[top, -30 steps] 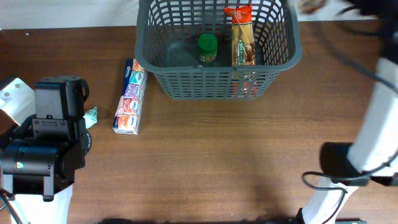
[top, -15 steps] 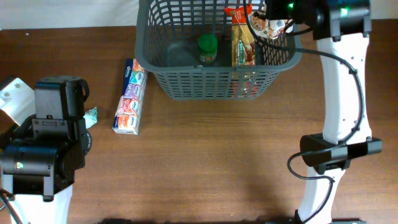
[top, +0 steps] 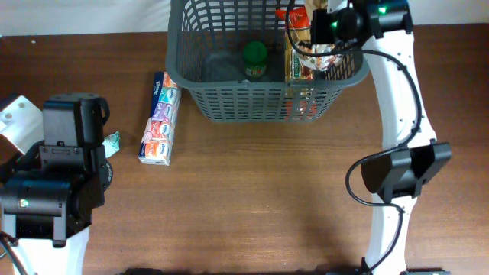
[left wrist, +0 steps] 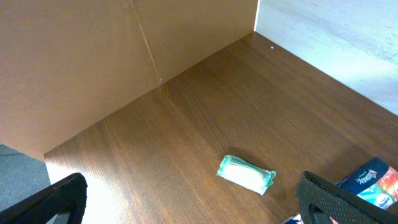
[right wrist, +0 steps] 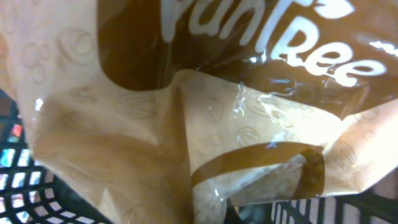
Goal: Pack container
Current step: 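Lower the snack bag into the basket and open the right gripper, then retract the right gripper to the right side, then move the left gripper over the multicolour box on the left, then close the left gripper on the multicolour box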
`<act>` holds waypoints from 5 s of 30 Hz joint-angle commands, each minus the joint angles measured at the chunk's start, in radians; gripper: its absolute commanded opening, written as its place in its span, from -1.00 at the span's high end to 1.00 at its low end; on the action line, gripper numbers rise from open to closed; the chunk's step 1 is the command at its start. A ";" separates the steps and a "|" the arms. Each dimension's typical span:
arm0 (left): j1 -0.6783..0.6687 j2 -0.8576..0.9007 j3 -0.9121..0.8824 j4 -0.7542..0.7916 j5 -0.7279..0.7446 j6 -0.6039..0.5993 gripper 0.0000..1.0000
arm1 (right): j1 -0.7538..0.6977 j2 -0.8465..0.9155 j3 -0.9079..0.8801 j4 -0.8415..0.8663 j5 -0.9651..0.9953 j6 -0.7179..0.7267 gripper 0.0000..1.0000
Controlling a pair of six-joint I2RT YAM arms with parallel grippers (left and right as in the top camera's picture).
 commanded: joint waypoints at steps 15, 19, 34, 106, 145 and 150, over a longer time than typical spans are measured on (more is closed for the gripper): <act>0.005 0.003 0.012 -0.001 -0.022 -0.013 -0.99 | 0.001 0.008 -0.078 0.027 -0.016 0.007 0.10; 0.005 0.003 0.012 -0.001 -0.022 -0.013 -0.99 | 0.000 0.007 -0.061 0.037 -0.021 0.008 -0.18; 0.005 0.003 0.012 -0.001 -0.022 -0.013 -0.99 | -0.098 -0.106 0.525 -0.164 0.213 0.061 -0.98; 0.178 0.639 0.110 0.169 0.888 0.628 -0.99 | -0.616 -0.127 -0.136 -0.494 0.377 0.236 -0.98; 0.086 1.035 0.110 0.251 0.871 0.724 -0.99 | -0.616 -0.127 -0.136 -0.494 0.377 0.236 -0.98; 0.086 1.066 0.109 0.253 0.846 0.700 -0.99 | -0.616 -0.127 -0.136 -0.494 0.377 0.236 -0.98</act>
